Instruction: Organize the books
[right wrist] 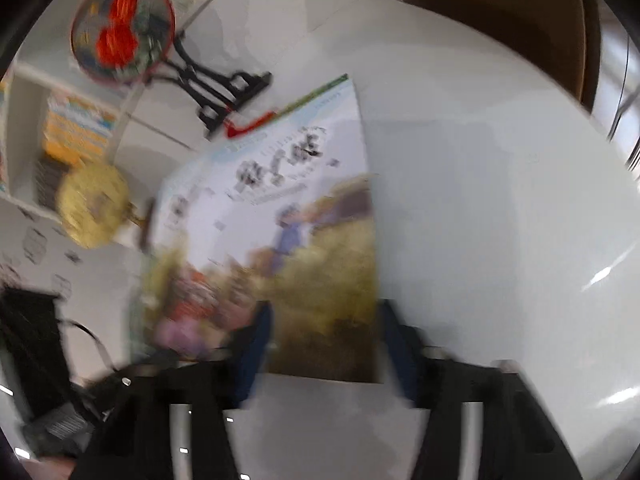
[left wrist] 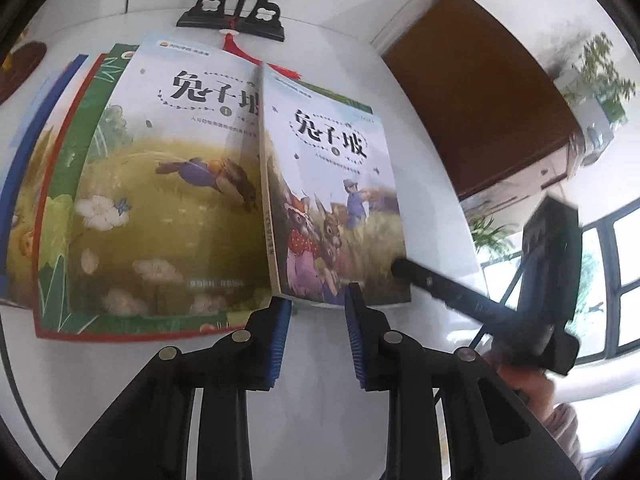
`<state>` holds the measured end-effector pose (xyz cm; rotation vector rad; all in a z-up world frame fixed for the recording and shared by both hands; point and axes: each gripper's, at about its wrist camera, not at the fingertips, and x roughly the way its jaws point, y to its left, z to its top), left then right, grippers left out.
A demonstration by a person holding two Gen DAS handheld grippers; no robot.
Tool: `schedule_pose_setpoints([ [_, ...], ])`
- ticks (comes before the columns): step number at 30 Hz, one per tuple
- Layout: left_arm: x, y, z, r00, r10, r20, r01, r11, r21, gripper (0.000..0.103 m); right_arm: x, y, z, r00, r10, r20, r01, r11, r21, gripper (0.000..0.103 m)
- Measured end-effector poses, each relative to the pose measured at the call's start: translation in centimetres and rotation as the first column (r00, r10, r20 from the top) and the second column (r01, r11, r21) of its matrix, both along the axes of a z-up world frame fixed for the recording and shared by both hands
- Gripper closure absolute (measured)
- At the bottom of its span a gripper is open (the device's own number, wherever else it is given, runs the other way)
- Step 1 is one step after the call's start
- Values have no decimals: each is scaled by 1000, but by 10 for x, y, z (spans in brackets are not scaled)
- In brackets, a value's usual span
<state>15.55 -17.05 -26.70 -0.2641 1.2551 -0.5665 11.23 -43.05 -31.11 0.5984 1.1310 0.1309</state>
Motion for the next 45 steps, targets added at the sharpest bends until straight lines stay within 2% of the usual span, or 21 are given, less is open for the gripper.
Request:
schedule_pose_setpoints([
  [1,3,2,-1,1000,-6,-4,6,1000,-11,80,-1,-2,-1,1000,1,-2,-1,1000,-14,82],
  [4,10,0,-2,999,-46,6,46,999,-6,80,-8,-15,-9,999,-50,8,50,997,58,92],
  [9,9,-10,4,995,-56,77,59,998,-35,80,-13,-14,-4,998,-50,42,48,998,41,94],
  [10,7,-14,7,993,-72,99,73,997,-7,86,-12,-12,-2,998,-43,50,42,999,23,95],
  [14,-7,-14,8,990,-138,38,136,990,46,86,-16,-18,-5,997,-57,56,54,997,49,96],
  [16,-14,-12,12,982,-183,44,177,977,123,84,-19,-23,-5,997,-60,48,58,998,35,97],
  [18,-10,-10,18,978,-196,67,179,962,206,69,-21,-31,-6,998,-62,29,60,997,55,97],
  [20,4,-6,22,981,-168,101,143,966,216,57,-21,-38,-3,996,-91,13,91,996,18,96],
  [22,28,-3,13,993,-95,74,80,978,192,54,-16,-44,-4,996,-93,1,93,994,54,95],
  [24,46,1,2,1000,-26,9,25,993,117,54,-8,-45,-7,996,-92,-17,93,993,66,91],
  [27,62,-5,-12,999,-1,-45,3,999,49,54,2,-36,-9,998,-58,-8,58,994,97,83],
  [29,64,-13,-13,999,-33,-26,35,998,46,50,7,-31,-7,998,-53,17,51,994,101,70],
  [30,62,-17,-12,998,-59,-15,60,997,49,47,7,-30,-6,998,-52,31,48,993,110,58],
  [31,61,-23,-12,995,-100,8,100,994,46,38,8,-28,-5,998,-51,48,44,991,128,51],
  [32,59,-25,-11,993,-118,22,117,992,46,33,10,-27,-4,997,-51,60,43,990,134,49],
  [36,55,-35,-12,987,-153,47,150,987,50,27,17,-24,-6,993,-61,104,41,982,183,35],
  [39,58,-33,-12,987,-157,26,157,987,23,25,21,-25,-7,987,-95,127,67,976,208,33],
  [41,61,-33,-12,987,-163,17,163,987,4,26,20,-30,-10,983,-132,129,97,964,247,35],
  [42,61,-31,-11,988,-156,21,156,988,5,31,19,-32,-11,981,-146,127,110,961,255,41],
  [44,59,-22,-8,993,-106,49,106,994,18,57,17,-35,-11,983,-151,108,125,969,214,65],
  [45,58,-18,-8,995,-86,54,86,996,12,62,15,-37,-11,983,-156,96,135,972,190,78],
])
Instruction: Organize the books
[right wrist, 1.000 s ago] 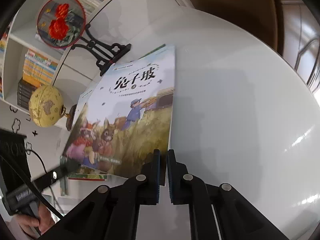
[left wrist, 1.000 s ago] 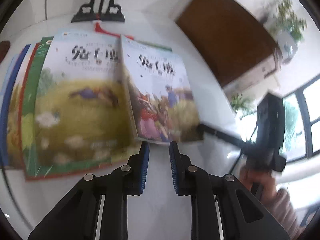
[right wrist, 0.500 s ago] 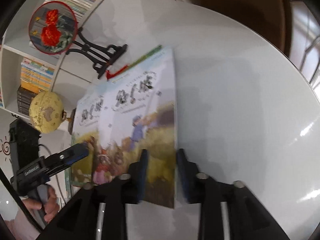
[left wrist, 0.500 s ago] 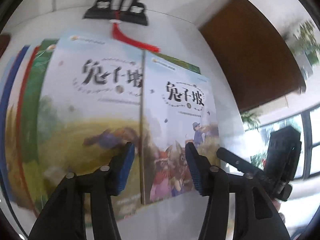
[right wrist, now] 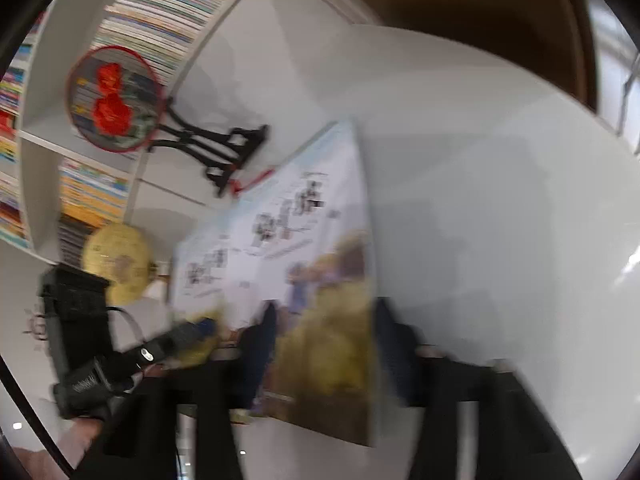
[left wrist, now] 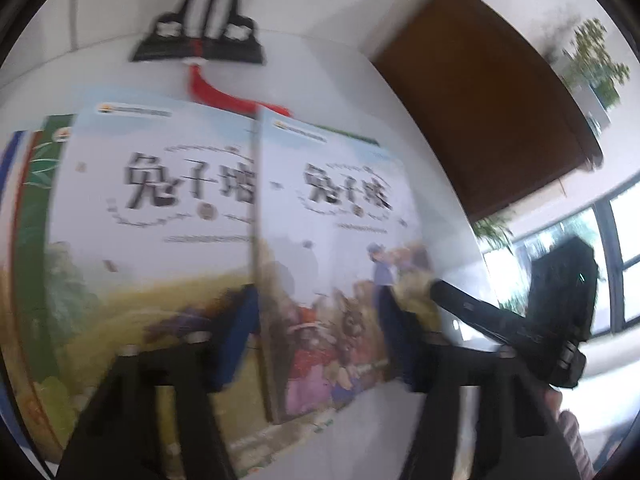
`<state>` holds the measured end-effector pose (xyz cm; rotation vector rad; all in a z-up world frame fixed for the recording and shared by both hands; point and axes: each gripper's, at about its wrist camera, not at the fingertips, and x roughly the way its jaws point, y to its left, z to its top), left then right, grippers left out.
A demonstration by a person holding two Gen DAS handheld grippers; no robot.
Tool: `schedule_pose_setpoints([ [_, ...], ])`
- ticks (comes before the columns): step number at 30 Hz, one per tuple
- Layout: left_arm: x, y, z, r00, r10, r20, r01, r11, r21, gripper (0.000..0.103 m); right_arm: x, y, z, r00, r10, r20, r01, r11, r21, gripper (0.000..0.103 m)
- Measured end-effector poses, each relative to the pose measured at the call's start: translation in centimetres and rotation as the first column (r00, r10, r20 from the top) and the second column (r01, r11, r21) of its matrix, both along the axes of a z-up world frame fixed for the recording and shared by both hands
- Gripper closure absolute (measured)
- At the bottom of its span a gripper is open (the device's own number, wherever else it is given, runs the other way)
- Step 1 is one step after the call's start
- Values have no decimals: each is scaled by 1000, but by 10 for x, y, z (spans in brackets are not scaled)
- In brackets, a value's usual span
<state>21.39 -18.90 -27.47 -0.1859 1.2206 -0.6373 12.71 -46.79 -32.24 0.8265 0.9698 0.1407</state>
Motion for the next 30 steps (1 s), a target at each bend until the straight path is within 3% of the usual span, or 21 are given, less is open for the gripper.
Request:
schedule_pose_setpoints([
  [1,1,6,1,1000,14,-9,-14,999,-31,76,-5,-4,0,1000,-15,13,14,1000,22,84],
  [2,3,6,-1,998,-13,-60,6,993,-114,100,-10,-9,1,999,-32,43,29,997,77,89],
  [3,1,0,-3,993,-49,-104,34,989,-141,100,-15,-14,3,995,-50,81,38,988,147,95],
  [4,-3,-7,-1,995,-76,-69,68,992,-110,100,-17,-13,6,993,-46,107,25,982,190,96],
  [6,-16,-30,1,988,-154,8,154,988,-9,100,-7,3,5,996,44,80,-56,986,156,96],
  [9,-23,-36,-15,988,-154,-24,155,987,39,99,3,25,-5,996,86,14,-88,990,112,93],
  [11,-24,-27,-22,990,-134,-32,134,991,11,99,6,26,-14,999,48,10,-49,972,230,90],
  [13,-22,-23,-24,991,-118,-61,117,993,-17,99,8,27,-22,999,21,-26,-13,957,291,79],
  [20,-22,-26,-27,992,-118,-55,116,993,-23,99,7,32,-18,1000,-2,25,-5,962,272,75],
  [22,-21,-27,-24,991,-120,-59,117,992,-47,99,8,31,-17,999,5,51,-19,962,274,84],
  [24,-18,-26,-26,990,-121,-67,118,992,-49,99,6,26,-12,993,-1,122,-40,942,333,85],
  [25,-17,-26,-27,991,-118,-68,115,992,-50,99,6,28,-9,991,12,133,-53,949,311,85],
  [27,-17,-24,-29,991,-113,-70,109,992,-56,99,12,35,-8,993,47,112,-73,968,241,79],
  [30,-17,-24,-28,991,-120,-58,117,992,-53,99,20,37,-18,997,44,64,-60,963,263,80],
])
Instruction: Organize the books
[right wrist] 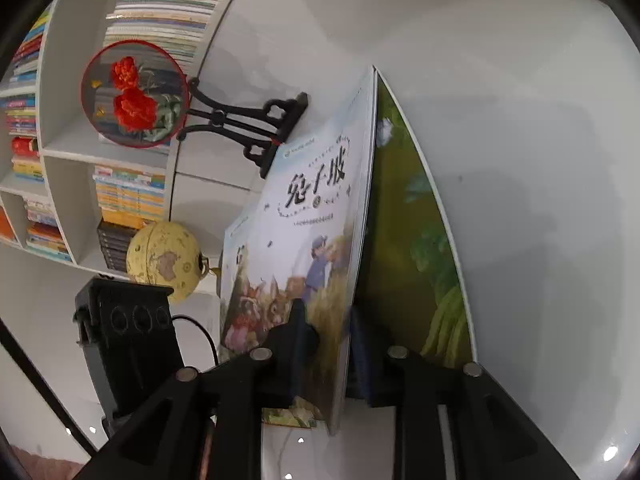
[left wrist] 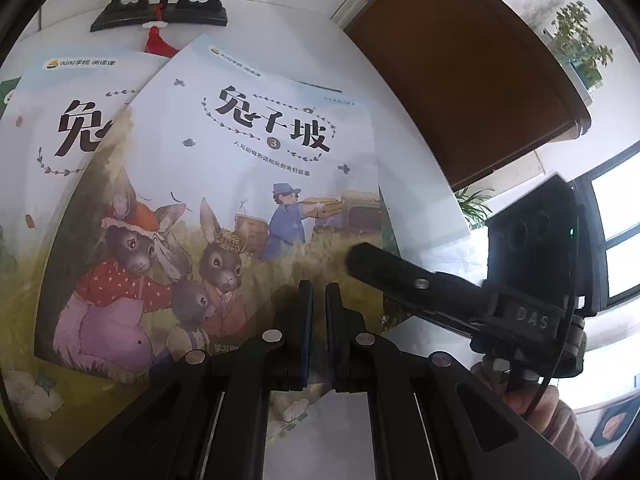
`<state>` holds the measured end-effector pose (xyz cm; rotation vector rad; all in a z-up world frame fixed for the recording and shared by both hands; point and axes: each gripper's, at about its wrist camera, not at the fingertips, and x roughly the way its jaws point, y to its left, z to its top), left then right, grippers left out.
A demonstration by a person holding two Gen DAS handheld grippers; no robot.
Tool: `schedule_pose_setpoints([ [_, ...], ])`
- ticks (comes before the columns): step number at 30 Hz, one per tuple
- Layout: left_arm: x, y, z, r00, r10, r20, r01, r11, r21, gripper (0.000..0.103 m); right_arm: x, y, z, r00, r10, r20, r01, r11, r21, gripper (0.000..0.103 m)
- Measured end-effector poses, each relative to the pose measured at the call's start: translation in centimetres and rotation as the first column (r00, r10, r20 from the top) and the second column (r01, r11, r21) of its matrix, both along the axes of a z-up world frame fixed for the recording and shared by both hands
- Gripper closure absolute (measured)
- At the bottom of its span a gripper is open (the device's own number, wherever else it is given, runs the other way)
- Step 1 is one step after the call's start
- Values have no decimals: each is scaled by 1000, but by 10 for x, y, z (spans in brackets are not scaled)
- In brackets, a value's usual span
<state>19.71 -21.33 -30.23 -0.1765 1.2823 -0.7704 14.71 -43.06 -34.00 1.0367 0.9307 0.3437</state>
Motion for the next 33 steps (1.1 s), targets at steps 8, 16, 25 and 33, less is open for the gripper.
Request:
schedule_pose_setpoints([
  [8,6,7,20,1000,21,1,-21,998,58,90,7,15,8,999,-25,-25,21,992,-126,96],
  [16,24,59,36,994,100,40,-103,990,98,77,3,7,44,998,64,28,-57,973,-224,96],
  [25,30,56,34,991,121,53,-128,978,167,74,-3,5,59,995,94,26,-82,955,-283,96],
  [33,31,60,25,989,139,-54,-138,990,25,61,-15,2,82,990,78,119,-63,990,-125,98],
])
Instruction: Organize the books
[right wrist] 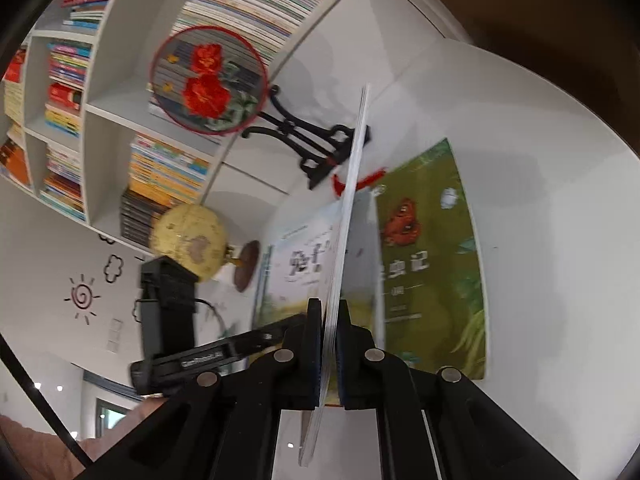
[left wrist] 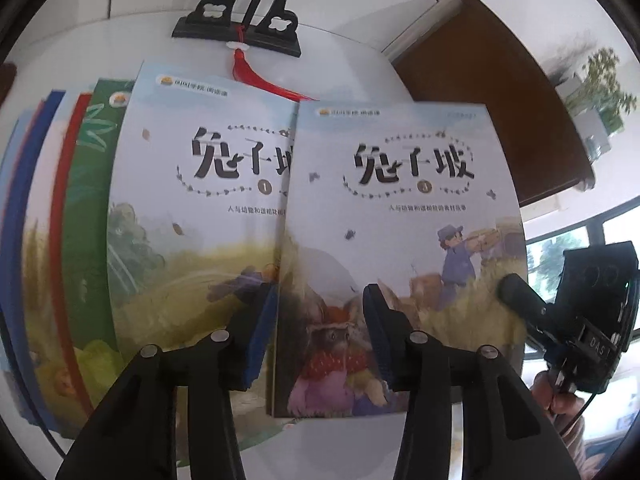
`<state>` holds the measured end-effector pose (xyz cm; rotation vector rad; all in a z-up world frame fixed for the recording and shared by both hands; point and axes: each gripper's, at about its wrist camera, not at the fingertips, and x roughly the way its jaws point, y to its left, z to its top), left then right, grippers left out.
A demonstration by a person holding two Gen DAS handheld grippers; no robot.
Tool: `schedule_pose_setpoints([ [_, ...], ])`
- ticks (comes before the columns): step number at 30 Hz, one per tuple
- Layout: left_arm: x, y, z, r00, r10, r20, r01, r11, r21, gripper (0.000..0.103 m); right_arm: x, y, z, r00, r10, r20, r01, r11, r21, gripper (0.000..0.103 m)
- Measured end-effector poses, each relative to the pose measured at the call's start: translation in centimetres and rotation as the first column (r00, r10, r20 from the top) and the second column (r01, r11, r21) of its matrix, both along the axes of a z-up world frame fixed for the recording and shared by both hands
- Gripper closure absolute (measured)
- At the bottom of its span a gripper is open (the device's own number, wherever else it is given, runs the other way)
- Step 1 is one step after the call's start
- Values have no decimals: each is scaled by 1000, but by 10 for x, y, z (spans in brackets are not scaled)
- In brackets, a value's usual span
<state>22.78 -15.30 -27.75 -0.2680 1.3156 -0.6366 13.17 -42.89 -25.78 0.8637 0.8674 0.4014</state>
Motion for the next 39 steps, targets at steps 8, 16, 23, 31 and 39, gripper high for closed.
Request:
schedule_pose_setpoints([
  [8,-10,1,-2,1000,16,-26,-18,993,-118,38,-26,-3,18,998,-25,57,16,987,158,98],
  [16,-24,1,-11,986,31,-166,-82,946,-313,33,-46,-14,40,993,-56,101,28,966,257,97],
  [23,-27,11,-12,960,39,-277,-194,806,-559,35,-64,-22,55,981,-86,172,18,932,363,97],
  [31,-40,39,26,984,127,-122,-170,864,-473,78,-58,-11,62,990,-49,133,11,961,277,97],
  [39,-50,83,62,986,118,120,-93,977,-190,83,-38,47,77,991,77,108,-70,995,-72,96],
])
